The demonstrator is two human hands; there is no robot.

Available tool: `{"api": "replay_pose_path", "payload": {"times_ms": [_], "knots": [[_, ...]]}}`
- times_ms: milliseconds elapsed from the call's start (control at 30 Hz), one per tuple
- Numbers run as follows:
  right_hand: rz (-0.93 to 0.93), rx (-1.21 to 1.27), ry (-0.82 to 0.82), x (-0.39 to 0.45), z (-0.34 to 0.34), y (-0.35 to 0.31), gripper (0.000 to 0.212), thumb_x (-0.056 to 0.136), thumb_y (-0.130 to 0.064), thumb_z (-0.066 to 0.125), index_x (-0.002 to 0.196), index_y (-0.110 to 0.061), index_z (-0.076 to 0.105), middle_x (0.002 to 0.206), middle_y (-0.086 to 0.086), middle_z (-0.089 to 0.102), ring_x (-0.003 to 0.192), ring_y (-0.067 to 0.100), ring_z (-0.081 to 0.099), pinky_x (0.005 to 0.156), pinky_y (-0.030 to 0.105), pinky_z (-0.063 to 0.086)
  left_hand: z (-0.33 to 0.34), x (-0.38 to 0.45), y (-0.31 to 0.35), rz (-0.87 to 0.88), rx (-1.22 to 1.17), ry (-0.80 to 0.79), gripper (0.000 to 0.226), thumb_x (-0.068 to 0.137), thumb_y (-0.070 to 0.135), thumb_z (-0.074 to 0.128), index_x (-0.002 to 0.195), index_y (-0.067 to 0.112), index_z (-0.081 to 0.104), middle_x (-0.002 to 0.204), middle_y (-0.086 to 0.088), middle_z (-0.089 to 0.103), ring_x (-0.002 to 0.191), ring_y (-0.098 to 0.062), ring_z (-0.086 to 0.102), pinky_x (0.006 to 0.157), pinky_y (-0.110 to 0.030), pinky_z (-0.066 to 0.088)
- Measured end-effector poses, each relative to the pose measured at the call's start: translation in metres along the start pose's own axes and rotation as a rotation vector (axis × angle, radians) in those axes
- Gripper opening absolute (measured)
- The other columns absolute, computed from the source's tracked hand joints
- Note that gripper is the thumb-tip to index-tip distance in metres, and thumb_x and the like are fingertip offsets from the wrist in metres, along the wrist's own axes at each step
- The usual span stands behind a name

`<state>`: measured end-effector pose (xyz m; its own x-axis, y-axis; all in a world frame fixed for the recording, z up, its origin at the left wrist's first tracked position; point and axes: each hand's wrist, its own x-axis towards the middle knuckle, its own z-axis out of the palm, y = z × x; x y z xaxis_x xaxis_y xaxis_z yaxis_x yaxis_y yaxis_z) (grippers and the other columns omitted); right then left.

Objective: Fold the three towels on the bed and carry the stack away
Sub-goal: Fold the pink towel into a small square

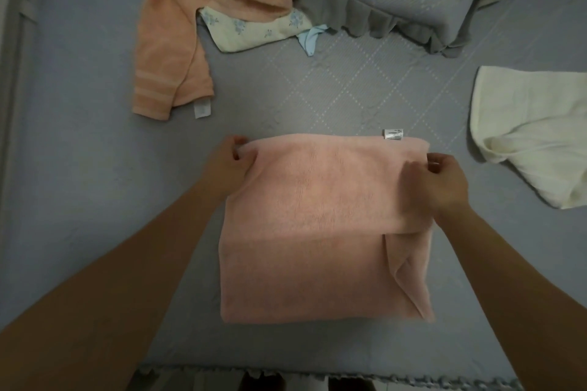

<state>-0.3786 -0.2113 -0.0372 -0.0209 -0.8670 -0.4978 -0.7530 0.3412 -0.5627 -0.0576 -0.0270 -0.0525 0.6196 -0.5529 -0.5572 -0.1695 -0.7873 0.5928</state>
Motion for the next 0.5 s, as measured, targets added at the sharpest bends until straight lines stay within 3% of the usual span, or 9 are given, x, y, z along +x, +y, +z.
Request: {"api": "replay_pose_path", "payload": {"times_ms": [100, 233, 333, 500], "knots": [[-0.044, 0.007, 0.059, 0.004, -0.001, -0.015, 0.030, 0.084, -0.034, 0.059, 0.111, -0.021, 0.063, 0.092, -0.008, 0.063, 0.085, 0.011, 0.057, 0.075, 0.022, 0.039, 0.000, 0.001, 0.004, -0.016, 0.026, 0.086, 0.014, 0.081, 0.022, 0.065, 0.093, 0.028, 0.060, 0.071, 0.010, 0.057, 0.067, -0.012, 0.056, 0.061, -0.027, 0.043], [-0.116, -0.045, 0.085, 0.007, -0.012, -0.020, 0.013, 0.084, -0.027, 0.052, 0.086, -0.020, 0.062, 0.075, -0.006, 0.061, 0.068, 0.010, 0.053, 0.056, 0.022, 0.036, -0.008, -0.006, 0.002, -0.030, -0.001, 0.128, 0.024, 0.078, 0.008, 0.056, 0.075, 0.032, 0.058, 0.062, 0.009, 0.056, 0.054, -0.004, 0.049, 0.047, -0.022, 0.036], [-0.152, -0.117, 0.071, 0.008, -0.016, -0.014, 0.017, 0.085, -0.023, 0.054, 0.091, -0.015, 0.068, 0.083, 0.001, 0.066, 0.080, 0.022, 0.060, 0.068, 0.026, 0.039, -0.011, -0.012, -0.007, 0.005, 0.075, 0.059, 0.022, 0.081, 0.011, 0.059, 0.082, 0.033, 0.060, 0.062, 0.012, 0.055, 0.054, -0.001, 0.049, 0.045, -0.019, 0.037], [-0.263, -0.243, 0.010, 0.025, -0.008, -0.017, 0.020, 0.086, -0.018, 0.057, 0.096, -0.005, 0.070, 0.089, 0.011, 0.070, 0.080, 0.023, 0.058, 0.073, 0.028, 0.040, -0.009, 0.002, -0.002, 0.047, 0.072, 0.080, 0.030, 0.087, 0.024, 0.061, 0.117, 0.030, 0.062, 0.079, 0.010, 0.058, 0.068, -0.008, 0.055, 0.062, -0.023, 0.042]]}}
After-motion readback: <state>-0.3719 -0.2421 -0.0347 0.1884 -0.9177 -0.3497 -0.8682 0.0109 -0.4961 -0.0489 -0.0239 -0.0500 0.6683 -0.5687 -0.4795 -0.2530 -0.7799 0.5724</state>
